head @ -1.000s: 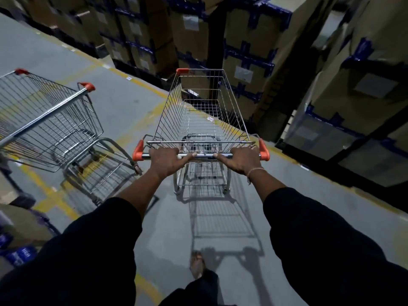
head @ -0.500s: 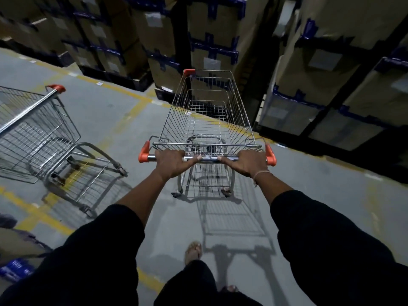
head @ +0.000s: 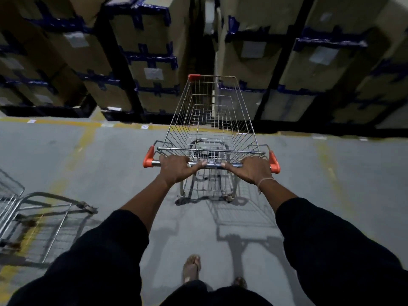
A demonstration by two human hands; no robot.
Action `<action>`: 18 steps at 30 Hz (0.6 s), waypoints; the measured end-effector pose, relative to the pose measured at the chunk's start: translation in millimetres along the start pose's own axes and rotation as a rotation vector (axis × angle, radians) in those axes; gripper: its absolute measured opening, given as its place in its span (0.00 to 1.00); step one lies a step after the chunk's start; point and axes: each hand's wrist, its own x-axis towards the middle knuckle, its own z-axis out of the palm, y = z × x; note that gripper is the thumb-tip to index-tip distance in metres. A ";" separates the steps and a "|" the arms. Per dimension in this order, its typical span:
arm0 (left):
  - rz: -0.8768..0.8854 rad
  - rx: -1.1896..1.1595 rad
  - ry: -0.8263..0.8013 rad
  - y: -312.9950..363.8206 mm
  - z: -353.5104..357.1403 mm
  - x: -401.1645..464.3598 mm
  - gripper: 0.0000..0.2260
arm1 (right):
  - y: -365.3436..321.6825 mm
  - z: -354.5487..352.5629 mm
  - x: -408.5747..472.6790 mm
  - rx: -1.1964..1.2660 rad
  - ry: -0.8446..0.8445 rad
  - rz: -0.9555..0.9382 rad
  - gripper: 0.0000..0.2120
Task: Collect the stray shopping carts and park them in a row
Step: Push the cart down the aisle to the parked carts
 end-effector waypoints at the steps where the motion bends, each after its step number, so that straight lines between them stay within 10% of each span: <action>1: 0.025 -0.001 -0.001 4.7 0.0 5.5 0.36 | 5.7 2.0 -2.8 0.011 0.008 0.026 0.47; 18: 0.449 0.021 -0.058 124.1 5.7 86.2 0.40 | 96.9 12.9 -79.2 0.137 0.044 0.491 0.42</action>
